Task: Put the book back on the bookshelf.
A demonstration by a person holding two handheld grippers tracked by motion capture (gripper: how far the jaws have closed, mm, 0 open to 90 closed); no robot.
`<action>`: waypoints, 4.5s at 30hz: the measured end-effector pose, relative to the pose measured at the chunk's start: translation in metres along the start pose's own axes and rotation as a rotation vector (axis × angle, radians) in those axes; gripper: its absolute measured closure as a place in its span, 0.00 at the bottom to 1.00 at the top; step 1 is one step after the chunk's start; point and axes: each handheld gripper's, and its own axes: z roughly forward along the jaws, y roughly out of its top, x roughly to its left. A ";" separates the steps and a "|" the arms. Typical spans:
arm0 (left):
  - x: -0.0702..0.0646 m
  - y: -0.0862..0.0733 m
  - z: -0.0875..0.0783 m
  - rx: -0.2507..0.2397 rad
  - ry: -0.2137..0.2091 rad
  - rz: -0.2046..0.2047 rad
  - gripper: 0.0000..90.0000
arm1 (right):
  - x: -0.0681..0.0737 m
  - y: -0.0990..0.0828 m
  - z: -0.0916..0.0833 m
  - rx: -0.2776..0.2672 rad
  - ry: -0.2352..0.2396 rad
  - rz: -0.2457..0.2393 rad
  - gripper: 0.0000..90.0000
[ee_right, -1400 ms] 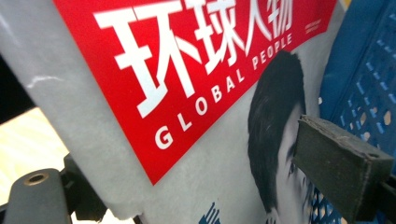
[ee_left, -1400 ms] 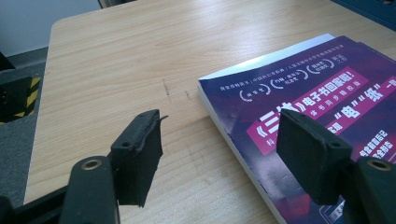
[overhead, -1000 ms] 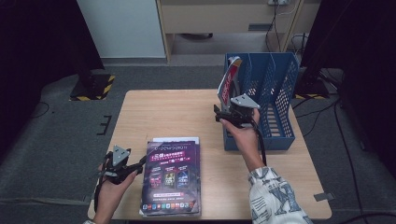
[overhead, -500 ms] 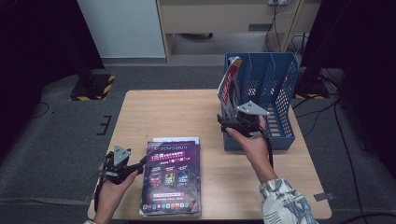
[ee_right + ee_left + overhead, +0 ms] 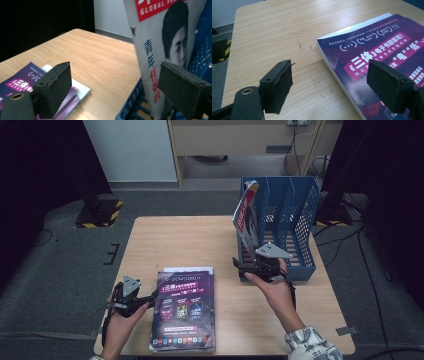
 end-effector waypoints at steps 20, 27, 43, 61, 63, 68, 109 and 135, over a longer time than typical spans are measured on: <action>-0.005 -0.001 0.009 -0.009 -0.072 -0.012 0.31 | 0.020 -0.034 0.010 0.050 0.063 -0.007 0.27; -0.009 -0.003 0.014 0.014 -0.091 0.003 0.37 | 0.037 -0.043 0.021 0.092 0.111 -0.022 0.32; -0.015 -0.008 0.028 0.079 -0.124 -0.001 0.28 | 0.063 -0.059 0.049 0.187 0.198 -0.042 0.32; -0.014 -0.010 0.032 0.076 -0.193 -0.047 0.35 | 0.085 -0.074 0.068 0.277 0.301 -0.047 0.26; -0.014 -0.010 0.032 0.076 -0.193 -0.046 0.35 | 0.085 -0.076 0.069 0.291 0.305 -0.040 0.24; -0.018 -0.009 0.033 0.076 -0.200 -0.032 0.35 | 0.083 -0.078 0.070 0.311 0.305 -0.038 0.23; -0.037 -0.002 0.041 0.061 -0.212 0.033 0.34 | 0.069 -0.069 0.073 0.313 0.340 0.132 0.25; -0.035 -0.004 0.041 0.060 -0.211 0.016 0.34 | 0.106 -0.052 0.095 0.409 0.408 0.081 0.33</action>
